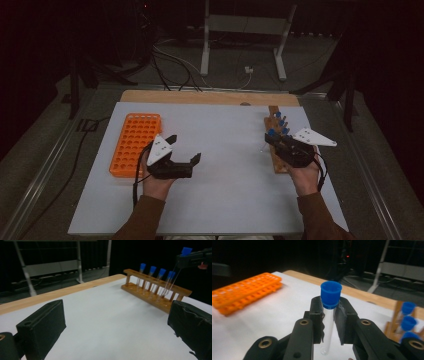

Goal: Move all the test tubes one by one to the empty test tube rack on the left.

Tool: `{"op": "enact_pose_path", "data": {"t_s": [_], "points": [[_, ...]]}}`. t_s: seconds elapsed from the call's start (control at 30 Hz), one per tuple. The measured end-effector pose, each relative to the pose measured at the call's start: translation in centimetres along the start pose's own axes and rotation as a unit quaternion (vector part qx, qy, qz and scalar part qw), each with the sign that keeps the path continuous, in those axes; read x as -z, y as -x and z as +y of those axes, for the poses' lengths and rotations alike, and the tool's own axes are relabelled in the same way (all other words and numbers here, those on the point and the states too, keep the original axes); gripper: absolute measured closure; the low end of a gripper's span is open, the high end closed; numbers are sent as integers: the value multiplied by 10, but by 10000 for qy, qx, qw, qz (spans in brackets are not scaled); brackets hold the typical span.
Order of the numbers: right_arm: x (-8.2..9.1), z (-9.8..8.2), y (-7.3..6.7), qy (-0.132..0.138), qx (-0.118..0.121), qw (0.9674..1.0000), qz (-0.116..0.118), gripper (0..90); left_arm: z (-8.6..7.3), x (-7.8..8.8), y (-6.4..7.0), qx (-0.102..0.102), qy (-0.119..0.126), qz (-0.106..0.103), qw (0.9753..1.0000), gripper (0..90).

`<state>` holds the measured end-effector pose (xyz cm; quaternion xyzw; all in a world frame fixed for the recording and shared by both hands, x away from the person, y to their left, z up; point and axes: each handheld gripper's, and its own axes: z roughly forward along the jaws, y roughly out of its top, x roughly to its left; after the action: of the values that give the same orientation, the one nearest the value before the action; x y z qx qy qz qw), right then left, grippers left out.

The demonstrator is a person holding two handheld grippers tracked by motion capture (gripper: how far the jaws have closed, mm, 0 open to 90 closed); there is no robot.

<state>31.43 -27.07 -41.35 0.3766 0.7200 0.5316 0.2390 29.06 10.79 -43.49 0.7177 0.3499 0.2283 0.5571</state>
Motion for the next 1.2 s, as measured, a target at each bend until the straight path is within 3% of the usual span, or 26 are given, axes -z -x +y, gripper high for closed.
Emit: {"op": "enact_pose_path", "data": {"t_s": [0.03, 0.37, 0.47, 0.57, 0.6, 0.73, 0.77, 1.07, 1.2], "points": [[0, -1, -1, -2, -37, 10000, 44, 771, 0, -12, 5, 28, -17, -86, 10000, 27], [-7, -4, -12, -46, -42, 9996, 284, 770, 4, -50, 26, 104, -77, -572, 9983, 64], [-10, -5, -16, -55, -47, 9993, 365, 770, 5, -60, 33, 115, -89, -750, 9971, 118], [-19, -9, -27, -153, 38, 9985, 522, 770, 5, -71, 41, 30, -172, -937, 9954, 168], [-21, -9, -30, -175, 69, 9983, 558, 770, 4, -79, 48, -86, -290, -1005, 9945, 181], [-24, -9, -40, -187, 159, 9974, 672, 770, 2, -88, 58, -271, -439, -1086, 9927, 299], [-25, -8, -41, -185, 150, 9972, 705, 770, 1, -93, 63, -380, -512, -1156, 9913, 332], [-28, -8, -49, -222, 142, 9959, 863, 770, 0, -97, 68, -522, -549, -1416, 9870, 638], [-29, -9, -49, -242, 109, 9957, 888, 770, 0, -97, 69, -576, -563, -1439, 9863, 713]]}}
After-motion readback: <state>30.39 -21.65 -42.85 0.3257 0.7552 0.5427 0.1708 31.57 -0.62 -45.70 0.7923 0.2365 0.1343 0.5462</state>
